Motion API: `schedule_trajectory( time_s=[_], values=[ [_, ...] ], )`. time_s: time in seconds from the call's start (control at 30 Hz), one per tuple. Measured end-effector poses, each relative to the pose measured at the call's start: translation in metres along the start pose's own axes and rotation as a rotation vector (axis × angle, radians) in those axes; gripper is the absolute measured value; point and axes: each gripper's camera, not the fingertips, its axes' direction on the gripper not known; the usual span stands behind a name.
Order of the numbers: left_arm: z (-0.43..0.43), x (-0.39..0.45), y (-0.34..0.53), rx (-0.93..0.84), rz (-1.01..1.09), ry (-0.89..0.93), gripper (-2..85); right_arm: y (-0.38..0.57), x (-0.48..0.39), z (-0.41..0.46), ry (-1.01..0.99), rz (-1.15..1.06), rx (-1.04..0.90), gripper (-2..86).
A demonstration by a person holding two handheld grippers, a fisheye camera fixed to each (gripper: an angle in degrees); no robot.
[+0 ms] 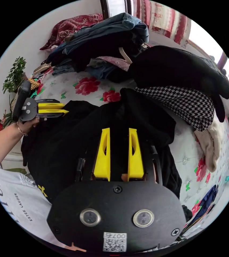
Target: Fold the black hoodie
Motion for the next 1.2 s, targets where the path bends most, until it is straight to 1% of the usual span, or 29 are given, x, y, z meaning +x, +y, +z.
schedule_trajectory(
  time_s=[0.03,0.07,0.1,0.13,0.17,0.2,0.23,0.27,0.3,0.33,0.37,0.4,0.43,0.5,0.57,0.63,0.7,0.77,0.8,0.83,0.87,0.93,1.07,1.13,1.17,1.2],
  values=[
    [-0.002,-0.004,0.0,0.025,0.013,0.01,1.8,-0.01,0.001,0.022,0.047,-0.02,-0.062,4.7],
    [-0.002,-0.019,0.0,0.019,-0.007,0.057,0.9,-0.013,0.002,0.032,0.085,-0.033,-0.092,4.4],
    [-0.003,-0.047,0.004,0.003,-0.085,0.121,0.3,-0.016,0.009,0.042,0.15,-0.054,-0.115,3.8],
    [-0.004,-0.066,0.01,-0.002,-0.143,0.143,0.2,-0.015,0.027,0.038,0.15,-0.01,-0.072,3.2],
    [-0.002,-0.108,0.028,0.005,-0.273,0.201,-0.1,-0.015,0.039,0.037,0.158,0.043,-0.063,3.1],
    [0.007,-0.155,0.055,0.033,-0.429,0.367,-0.1,-0.013,0.066,0.033,0.174,0.155,-0.046,2.8],
    [0.015,-0.176,0.07,0.05,-0.517,0.473,0.0,-0.006,0.096,0.028,0.118,0.291,-0.016,2.7],
    [0.031,-0.203,0.093,0.081,-0.626,0.637,0.2,-0.002,0.112,0.026,0.041,0.354,0.003,2.6],
    [0.04,-0.21,0.102,0.103,-0.641,0.724,0.8,0.007,0.135,0.025,-0.148,0.426,0.036,2.7],
    [0.04,-0.21,0.102,0.109,-0.63,0.732,1.1,0.015,0.146,0.021,-0.28,0.436,0.079,2.8],
    [0.035,-0.204,0.097,0.116,-0.587,0.706,2.5,0.02,0.148,0.016,-0.312,0.425,0.103,2.9],
    [0.021,-0.197,0.09,0.121,-0.544,0.637,4.1,0.03,0.15,0.003,-0.319,0.398,0.14,3.1],
    [0.013,-0.195,0.087,0.128,-0.532,0.589,5.0,0.043,0.153,-0.013,-0.284,0.383,0.167,3.4],
    [-0.029,-0.189,0.079,0.206,-0.469,0.407,7.0,0.069,0.163,-0.034,-0.211,0.379,0.187,4.1],
    [-0.051,-0.18,0.068,0.254,-0.394,0.34,7.6,0.098,0.18,-0.044,-0.126,0.4,0.157,5.4],
    [-0.056,-0.164,0.046,0.252,-0.286,0.313,8.1,0.13,0.202,-0.033,-0.071,0.42,0.038,6.8],
    [-0.041,-0.137,0.01,0.203,-0.171,0.312,8.1,0.144,0.209,-0.018,-0.093,0.408,-0.042,7.3],
    [-0.019,-0.118,-0.015,0.156,-0.139,0.33,7.3,0.147,0.207,0.0,-0.098,0.376,-0.119,7.0],
    [0.002,-0.106,-0.03,0.082,-0.134,0.303,6.0,0.146,0.203,0.01,-0.056,0.358,-0.153,6.2],
    [0.014,-0.101,-0.036,0.024,-0.136,0.267,4.9,0.144,0.202,0.016,0.044,0.339,-0.188,4.9],
    [0.014,-0.097,-0.039,0.069,-0.114,0.225,2.8,0.143,0.204,0.015,0.063,0.325,-0.183,4.3],
    [0.015,-0.1,-0.046,0.054,-0.124,0.214,1.5,0.142,0.228,0.017,0.108,0.41,-0.176,2.8],
    [0.008,-0.091,-0.062,0.054,-0.113,0.143,2.0,0.15,0.252,0.021,0.023,0.528,-0.115,3.0],
    [0.003,-0.098,-0.06,0.064,-0.163,0.182,3.5,0.157,0.257,0.014,-0.006,0.547,-0.112,3.8],
    [-0.003,-0.108,-0.055,0.055,-0.229,0.234,4.7,0.16,0.258,0.009,0.001,0.559,-0.11,4.0],
    [-0.018,-0.118,-0.044,0.069,-0.312,0.244,5.3,0.168,0.255,-0.007,0.037,0.581,-0.07,4.2]
  ],
)
